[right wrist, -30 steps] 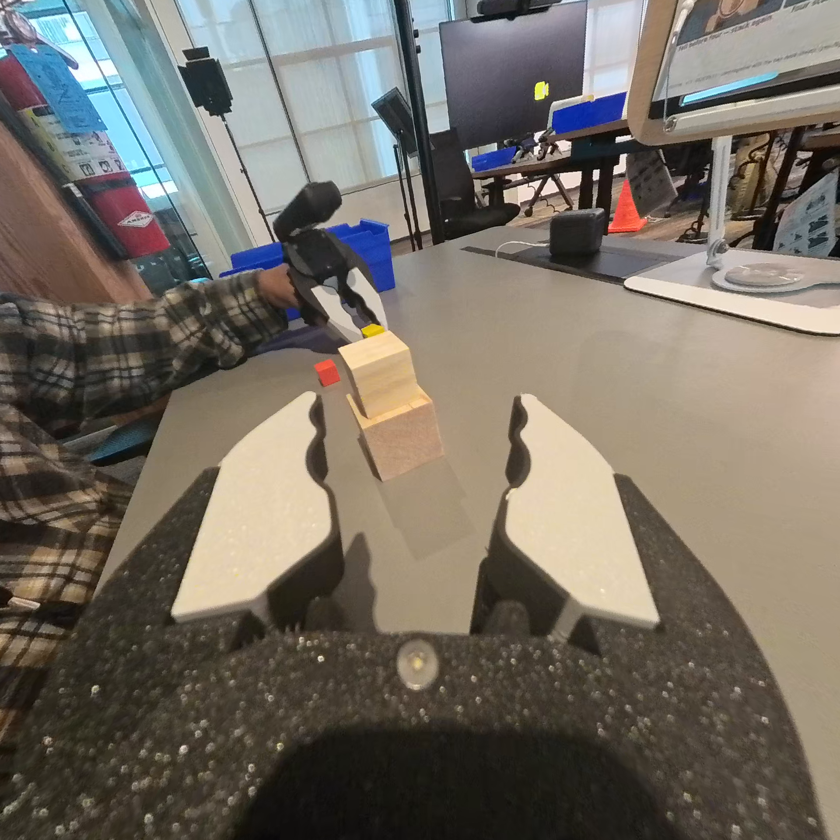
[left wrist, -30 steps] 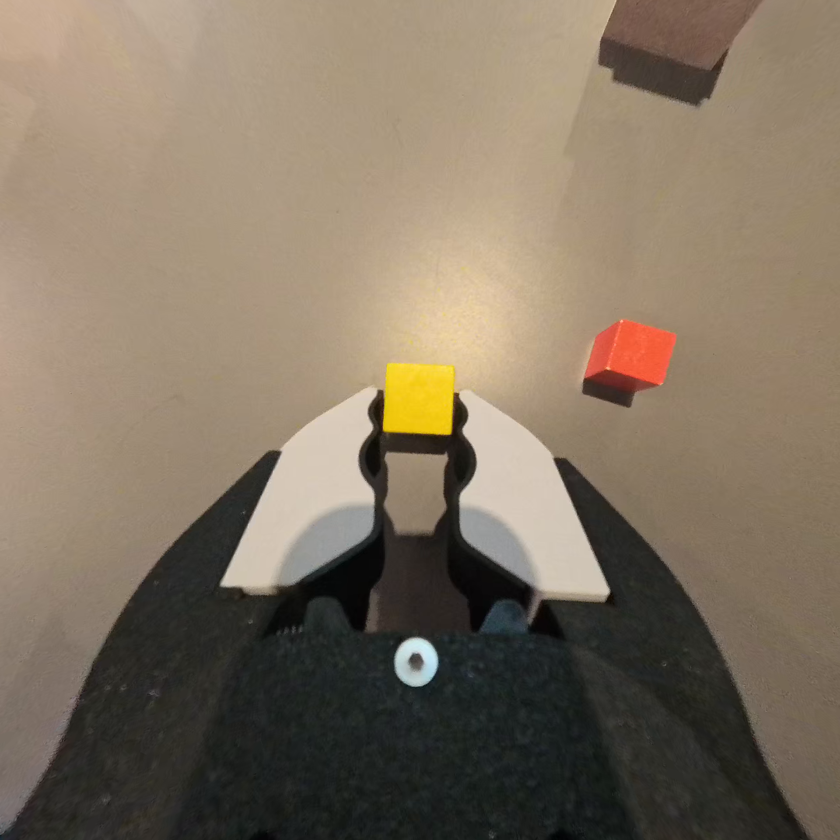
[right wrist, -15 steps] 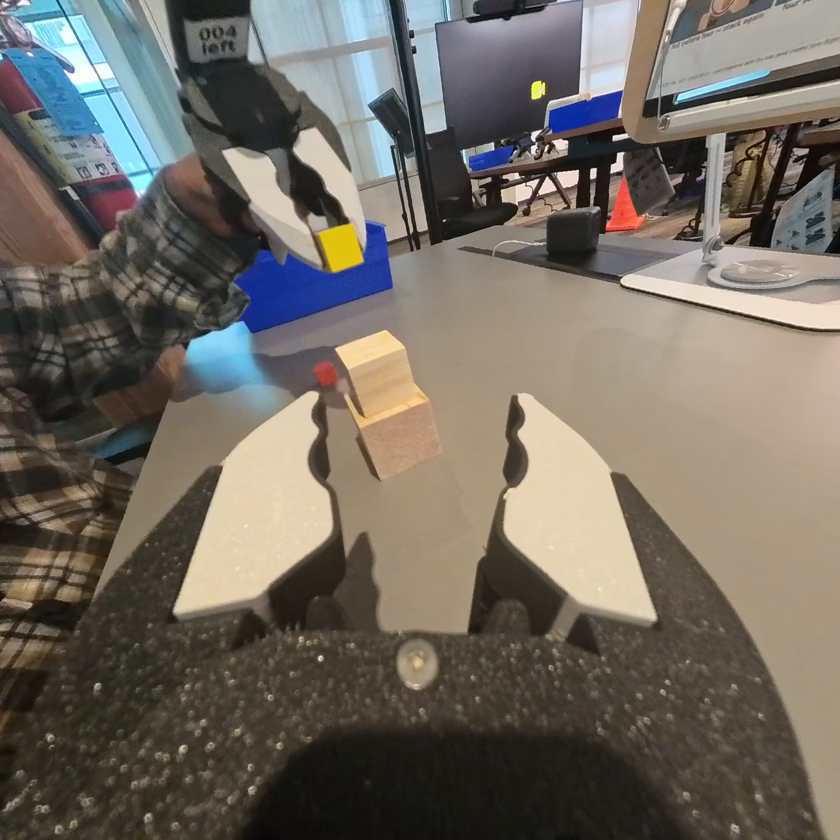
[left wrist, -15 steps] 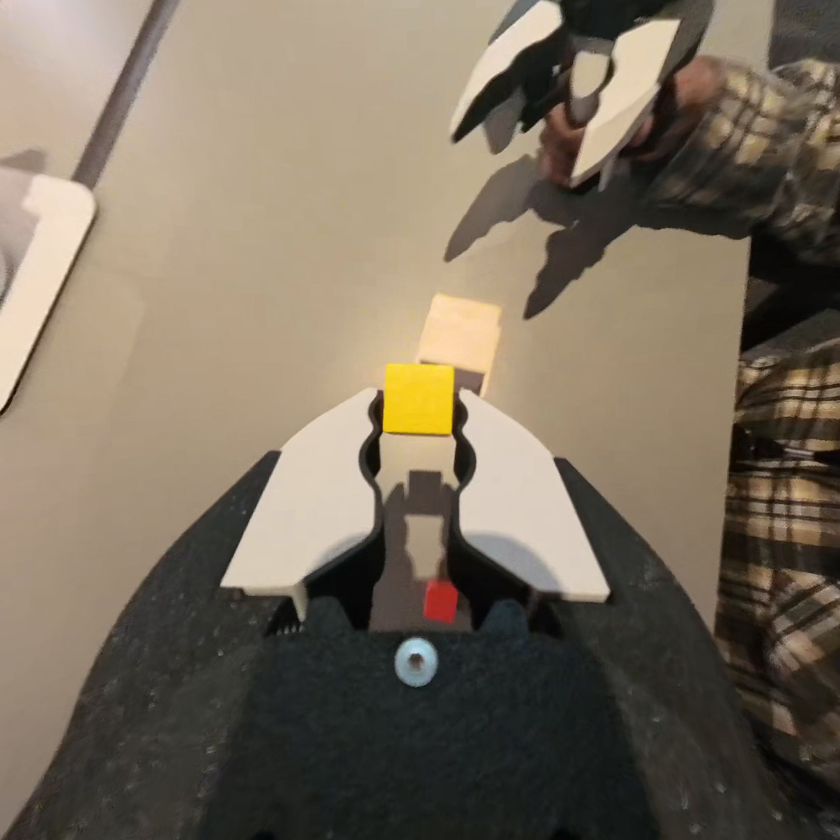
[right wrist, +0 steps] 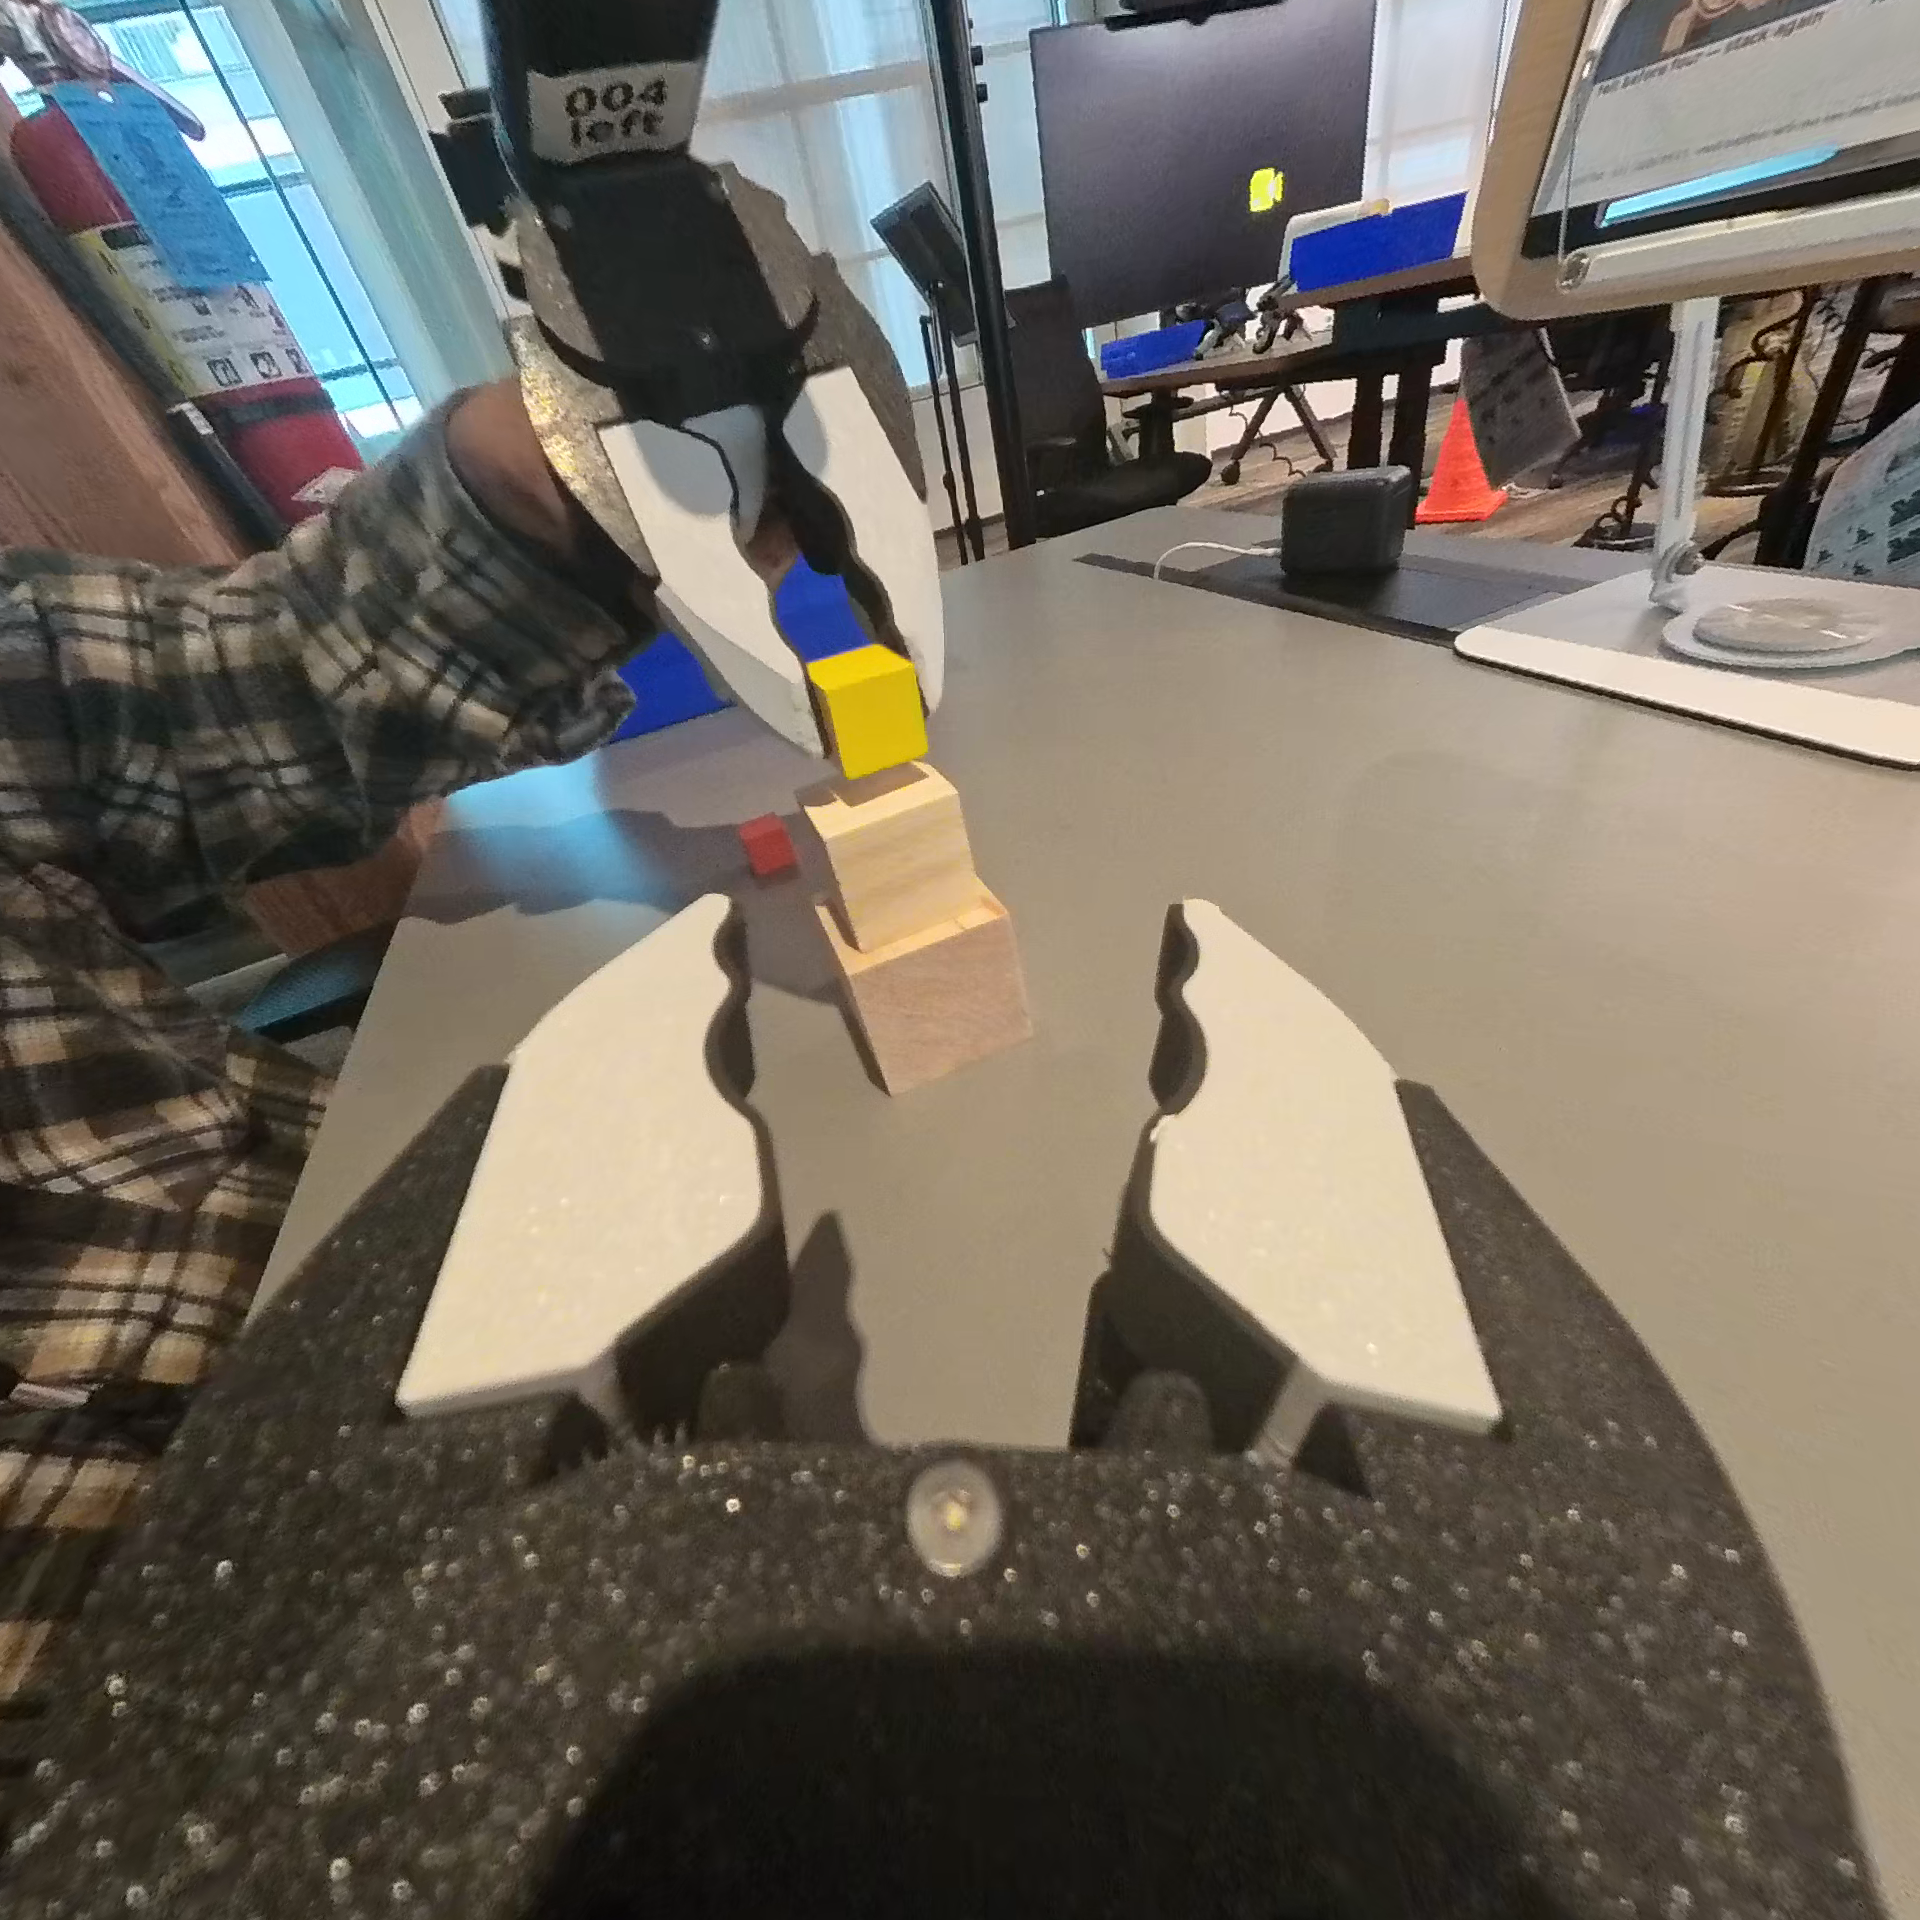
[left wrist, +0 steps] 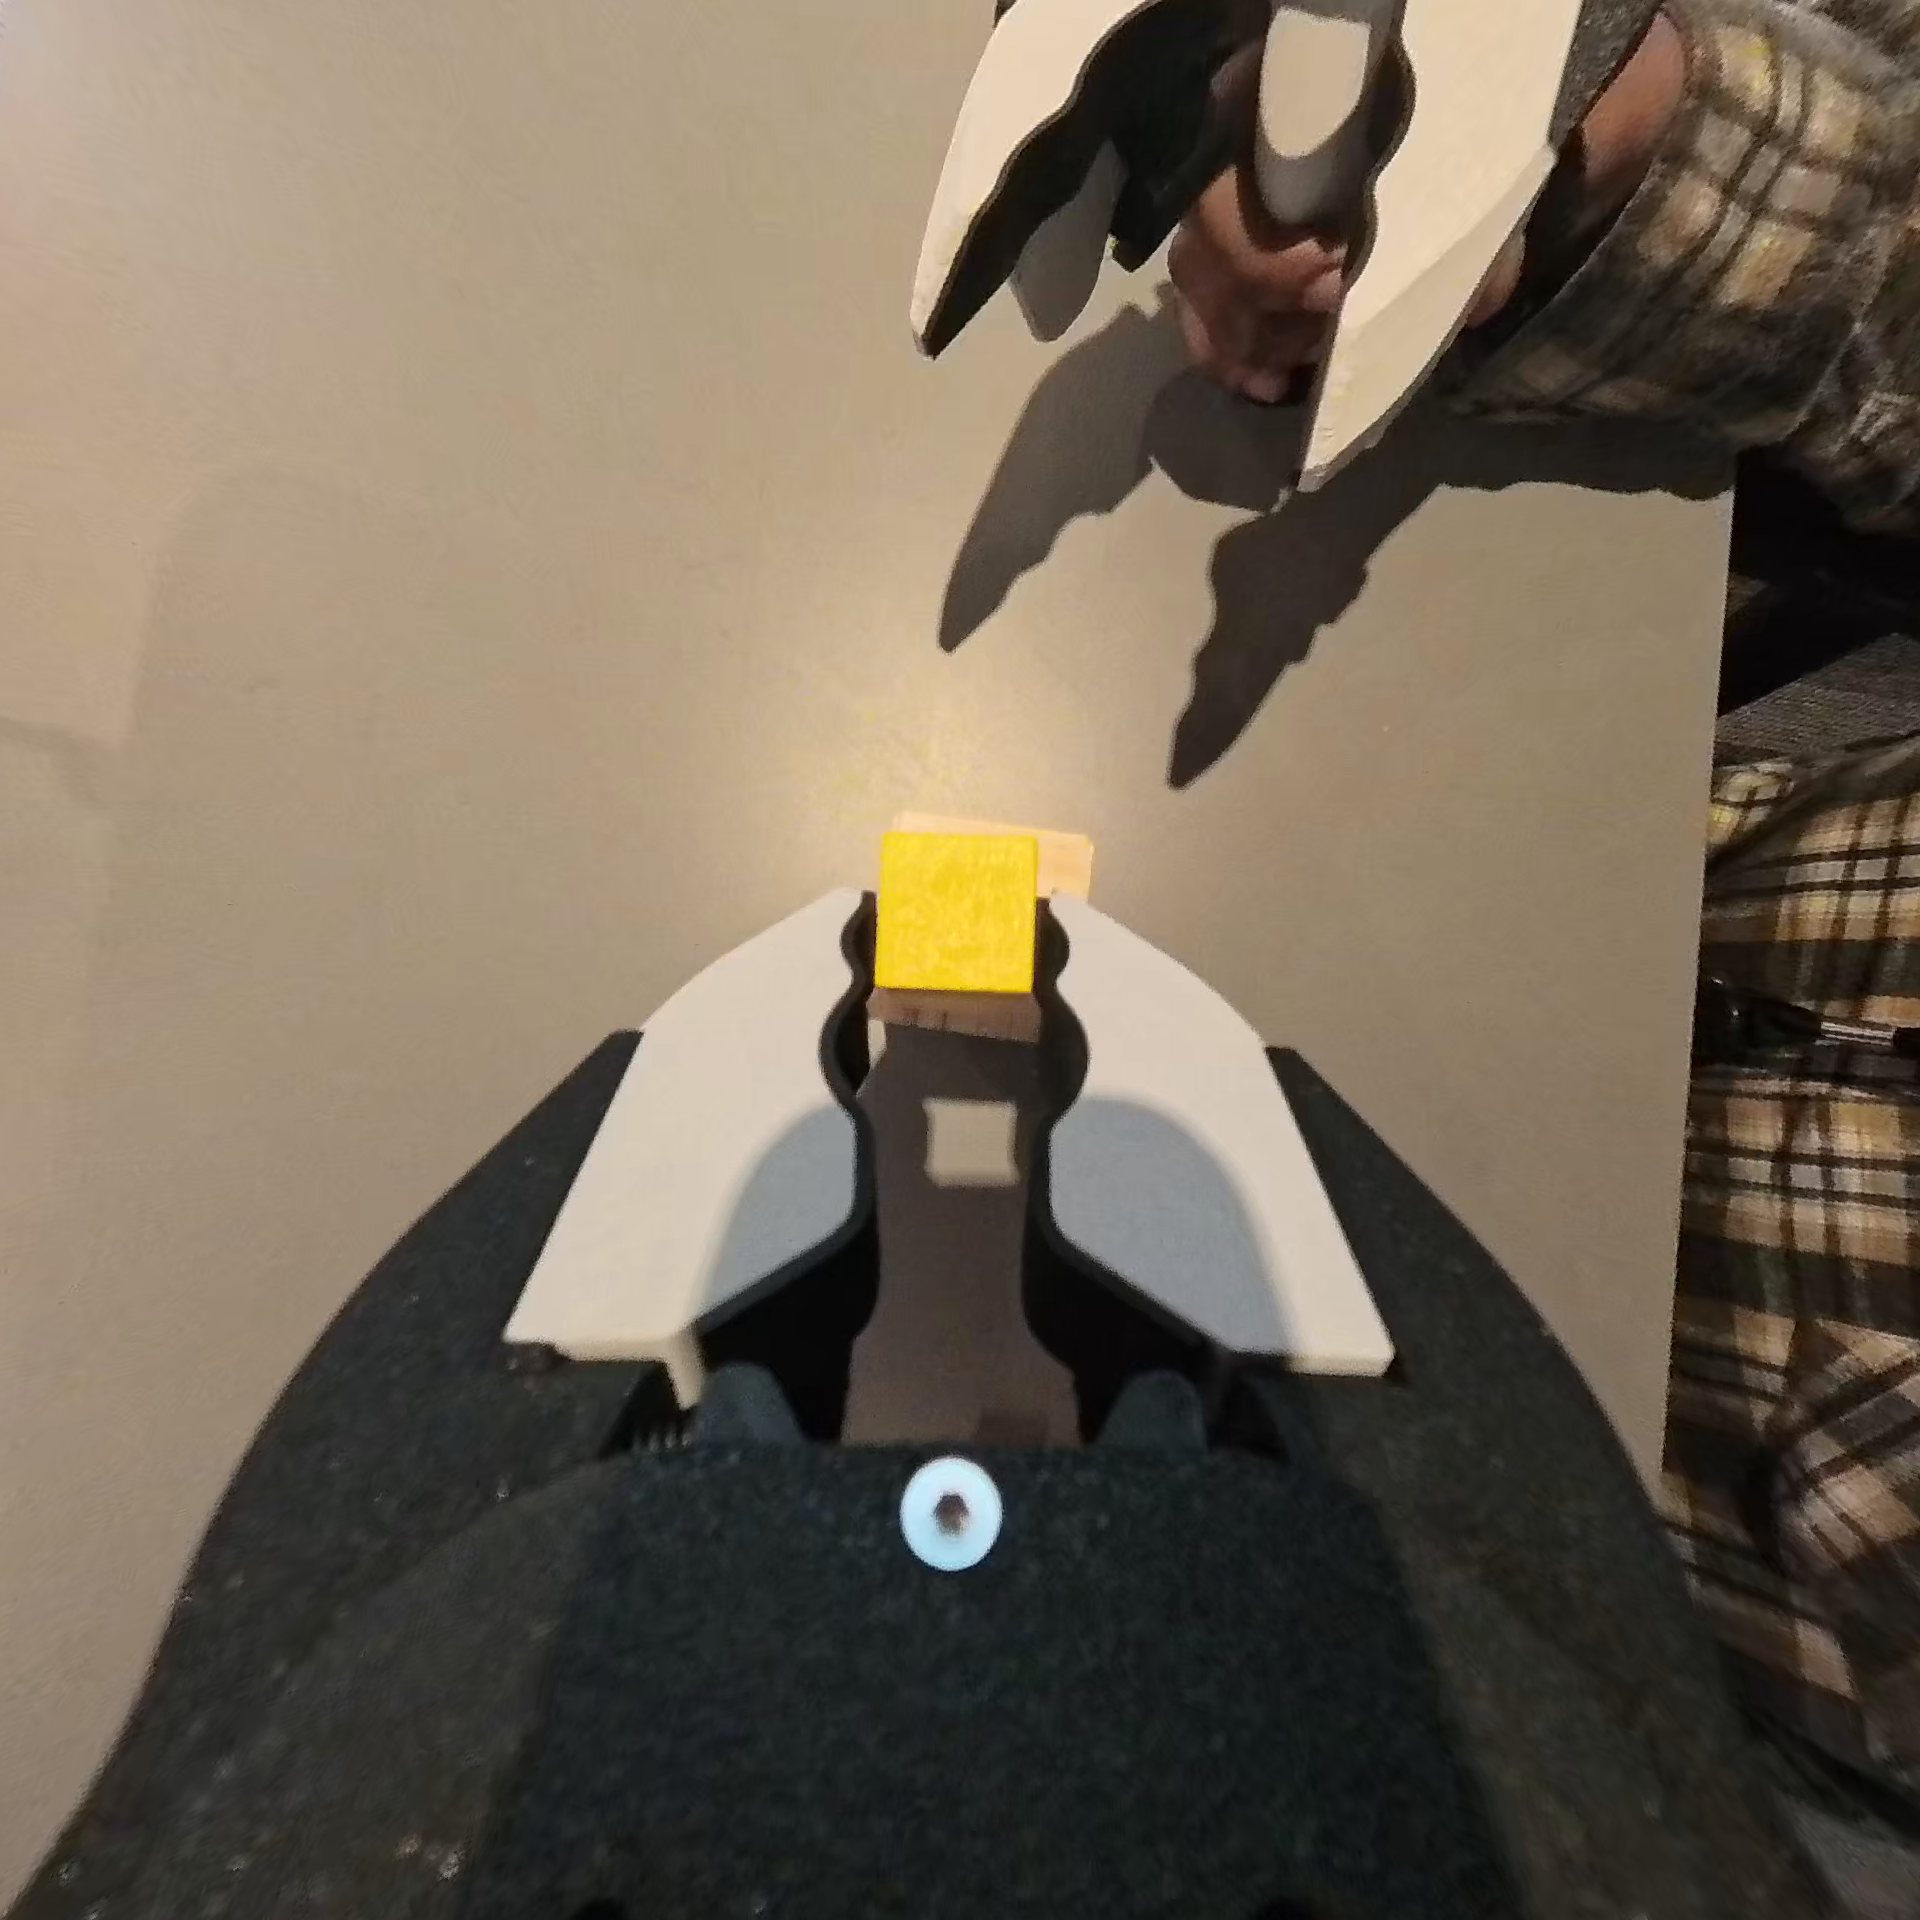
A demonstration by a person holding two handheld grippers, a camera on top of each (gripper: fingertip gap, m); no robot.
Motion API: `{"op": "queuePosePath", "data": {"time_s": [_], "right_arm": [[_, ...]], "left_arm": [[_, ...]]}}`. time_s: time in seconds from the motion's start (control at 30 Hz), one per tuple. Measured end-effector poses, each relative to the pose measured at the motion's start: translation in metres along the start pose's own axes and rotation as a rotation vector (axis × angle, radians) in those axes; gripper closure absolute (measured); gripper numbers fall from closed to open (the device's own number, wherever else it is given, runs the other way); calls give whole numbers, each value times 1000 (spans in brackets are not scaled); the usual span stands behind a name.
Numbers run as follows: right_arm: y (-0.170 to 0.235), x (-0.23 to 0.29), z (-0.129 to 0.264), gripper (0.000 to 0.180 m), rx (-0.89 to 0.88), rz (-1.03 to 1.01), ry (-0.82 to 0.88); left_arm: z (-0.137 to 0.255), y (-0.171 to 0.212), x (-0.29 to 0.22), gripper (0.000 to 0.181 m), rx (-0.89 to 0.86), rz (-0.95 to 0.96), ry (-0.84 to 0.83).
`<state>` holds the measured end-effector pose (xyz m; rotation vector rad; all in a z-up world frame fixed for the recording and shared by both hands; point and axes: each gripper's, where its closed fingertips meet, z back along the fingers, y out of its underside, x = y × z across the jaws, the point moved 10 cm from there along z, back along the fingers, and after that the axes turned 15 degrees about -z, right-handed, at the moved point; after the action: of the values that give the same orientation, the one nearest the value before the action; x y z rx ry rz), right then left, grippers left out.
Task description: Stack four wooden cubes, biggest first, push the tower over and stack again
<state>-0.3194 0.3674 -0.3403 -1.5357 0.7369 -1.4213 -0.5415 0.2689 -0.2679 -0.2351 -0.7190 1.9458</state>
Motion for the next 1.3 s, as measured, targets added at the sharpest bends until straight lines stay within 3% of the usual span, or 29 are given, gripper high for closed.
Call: {"op": "queuePosePath", "data": {"time_s": [0.77, 0.9, 1.0, 1.17, 1.3], "right_arm": [[0, -2, 0, 105, -3, -10, 4], [0, -2, 1, 104, -6, -10, 4], [0, -2, 1, 103, -7, -9, 5], [0, 0, 0, 103, -7, -10, -7], [1, 2, -3, 103, 10, -3, -18]], "left_arm": [[-10, 6, -4, 152, -42, -40, 33], [-6, 7, -3, 141, -65, -30, 19], [14, 12, -4, 117, -71, -38, -60], [64, 54, -16, 106, -127, -15, -199], [72, 110, -37, 107, -104, 34, -190]]}}
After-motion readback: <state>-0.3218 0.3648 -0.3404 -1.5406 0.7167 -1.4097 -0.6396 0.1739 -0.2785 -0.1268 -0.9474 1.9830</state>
